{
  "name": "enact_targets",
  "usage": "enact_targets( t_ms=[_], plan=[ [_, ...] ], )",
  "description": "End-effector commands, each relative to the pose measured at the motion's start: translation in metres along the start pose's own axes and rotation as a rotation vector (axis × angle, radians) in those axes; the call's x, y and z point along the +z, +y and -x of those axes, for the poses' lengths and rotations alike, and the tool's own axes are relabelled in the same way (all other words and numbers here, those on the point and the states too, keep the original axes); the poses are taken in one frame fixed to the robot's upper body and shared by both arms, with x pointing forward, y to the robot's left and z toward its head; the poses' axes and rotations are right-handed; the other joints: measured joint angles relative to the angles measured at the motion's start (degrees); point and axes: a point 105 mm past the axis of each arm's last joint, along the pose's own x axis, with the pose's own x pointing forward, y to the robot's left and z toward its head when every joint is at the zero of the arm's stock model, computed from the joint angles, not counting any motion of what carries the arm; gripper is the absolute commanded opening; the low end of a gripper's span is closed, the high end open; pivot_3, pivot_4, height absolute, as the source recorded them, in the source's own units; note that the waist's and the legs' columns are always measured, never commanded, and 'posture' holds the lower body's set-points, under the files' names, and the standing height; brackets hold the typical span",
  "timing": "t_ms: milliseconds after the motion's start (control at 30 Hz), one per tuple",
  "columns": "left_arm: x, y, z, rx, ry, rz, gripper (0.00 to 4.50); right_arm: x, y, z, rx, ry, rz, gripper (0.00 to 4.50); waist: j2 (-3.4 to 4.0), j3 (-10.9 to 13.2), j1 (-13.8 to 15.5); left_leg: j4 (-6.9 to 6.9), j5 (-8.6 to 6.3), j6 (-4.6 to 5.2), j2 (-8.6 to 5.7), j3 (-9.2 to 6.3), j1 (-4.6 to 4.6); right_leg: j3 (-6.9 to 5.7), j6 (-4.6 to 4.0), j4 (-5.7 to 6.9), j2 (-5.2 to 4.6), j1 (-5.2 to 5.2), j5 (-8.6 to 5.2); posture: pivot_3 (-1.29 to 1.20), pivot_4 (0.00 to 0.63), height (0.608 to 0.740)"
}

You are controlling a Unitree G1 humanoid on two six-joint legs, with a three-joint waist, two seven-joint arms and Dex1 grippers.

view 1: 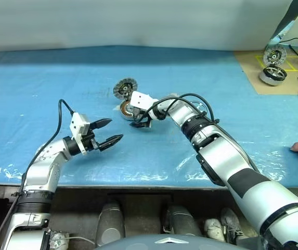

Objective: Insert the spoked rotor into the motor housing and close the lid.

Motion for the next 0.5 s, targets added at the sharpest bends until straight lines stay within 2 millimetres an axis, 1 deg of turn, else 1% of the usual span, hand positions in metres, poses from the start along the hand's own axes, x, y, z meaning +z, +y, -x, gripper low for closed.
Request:
enact_targets(
  t_ms=[33, 133, 267, 400, 467, 500],
  plan=[
    [0.013, -0.001, -0.002, 0.002, -0.046, -0.040, 4.46, 0.003, -0.001, -0.001, -0.002, 0.021, 0.053, 4.50, 0.00, 0.00, -0.01, 0.03, 0.00, 0.00, 0.00, 0.00, 0.01, 0.01, 0.00, 0.00, -0.01, 0.02, 0.00, 0.00, 0.150, 0.740],
    [0.012, 0.000, -0.002, 0.008, -0.044, -0.041, 4.46, 0.004, 0.010, -0.008, 0.047, 0.038, 0.117, 4.50, 0.00, 0.00, -0.04, 0.04, 0.00, 0.00, 0.00, 0.01, 0.01, 0.01, 0.00, 0.00, -0.01, 0.03, 0.00, 0.00, 0.150, 0.740],
    [0.011, 0.001, -0.005, 0.025, -0.055, -0.044, 4.46, -0.003, 0.018, -0.015, 0.060, 0.088, 0.149, 4.50, 0.00, 0.00, -0.19, 0.03, 0.00, 0.00, 0.01, 0.01, 0.01, 0.01, -0.01, 0.00, 0.00, 0.02, -0.01, 0.00, 0.150, 0.740],
    [0.016, 0.001, -0.012, 0.029, -0.090, -0.036, 4.50, -0.013, 0.016, -0.018, 0.013, 0.156, 0.159, 3.67, 0.00, 0.00, -0.19, 0.03, 0.00, 0.01, 0.00, 0.02, 0.12, 0.04, -0.02, 0.01, 0.00, 0.09, -0.01, 0.00, 0.150, 0.740],
    [0.017, 0.001, -0.013, 0.033, -0.097, -0.033, 4.50, -0.013, 0.013, -0.018, -0.009, 0.174, 0.168, 3.00, 0.01, 0.00, -0.19, 0.03, -0.01, 0.00, 0.01, 0.02, 0.22, 0.03, -0.02, 0.01, -0.01, 0.19, -0.02, 0.00, 0.150, 0.740],
    [0.017, 0.001, -0.014, 0.034, -0.098, -0.033, 4.50, -0.014, 0.011, -0.017, -0.018, 0.182, 0.168, 3.00, 0.01, 0.00, -0.18, 0.02, -0.01, 0.00, 0.00, 0.02, 0.23, 0.04, -0.02, 0.00, -0.01, 0.19, -0.02, 0.00, 0.150, 0.740]
  ],
)
